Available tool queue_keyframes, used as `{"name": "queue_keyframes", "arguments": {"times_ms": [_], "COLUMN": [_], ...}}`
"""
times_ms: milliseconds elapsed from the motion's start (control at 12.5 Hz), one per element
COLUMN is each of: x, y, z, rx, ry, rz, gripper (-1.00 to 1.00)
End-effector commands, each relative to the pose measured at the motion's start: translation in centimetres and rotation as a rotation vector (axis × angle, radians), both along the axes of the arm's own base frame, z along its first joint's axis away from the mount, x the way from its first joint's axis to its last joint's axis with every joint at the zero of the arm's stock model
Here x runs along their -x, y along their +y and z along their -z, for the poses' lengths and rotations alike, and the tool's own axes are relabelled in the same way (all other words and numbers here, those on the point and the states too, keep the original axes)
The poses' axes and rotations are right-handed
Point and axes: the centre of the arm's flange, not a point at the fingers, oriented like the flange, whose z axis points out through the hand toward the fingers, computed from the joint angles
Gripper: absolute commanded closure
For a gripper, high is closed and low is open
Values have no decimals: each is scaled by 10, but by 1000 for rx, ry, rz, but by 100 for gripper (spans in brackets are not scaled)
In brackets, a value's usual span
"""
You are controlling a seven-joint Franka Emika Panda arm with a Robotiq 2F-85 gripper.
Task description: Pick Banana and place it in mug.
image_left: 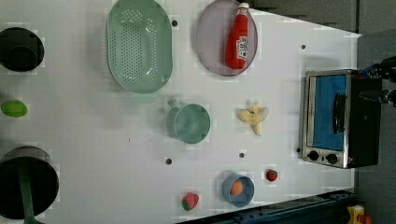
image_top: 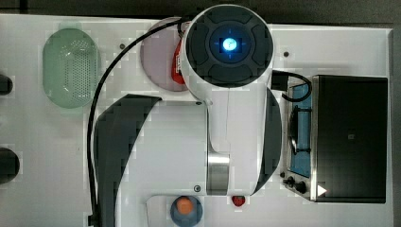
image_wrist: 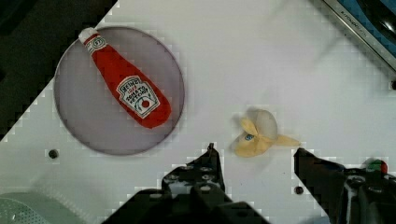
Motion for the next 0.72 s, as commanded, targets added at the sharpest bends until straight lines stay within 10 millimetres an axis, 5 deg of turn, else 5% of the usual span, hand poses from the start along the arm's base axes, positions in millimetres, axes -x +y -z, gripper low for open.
{"name": "queue_keyframes", "arguments": {"times_ms": [80,320,720], "x": [88,85,61], "y": [-26,-26,-26], "z": [-87,-64,49], "rx": [-50,-52,-50], "ry": [30,75,138], "rz": [31,31,35], "gripper": [-48,-100,-100]}}
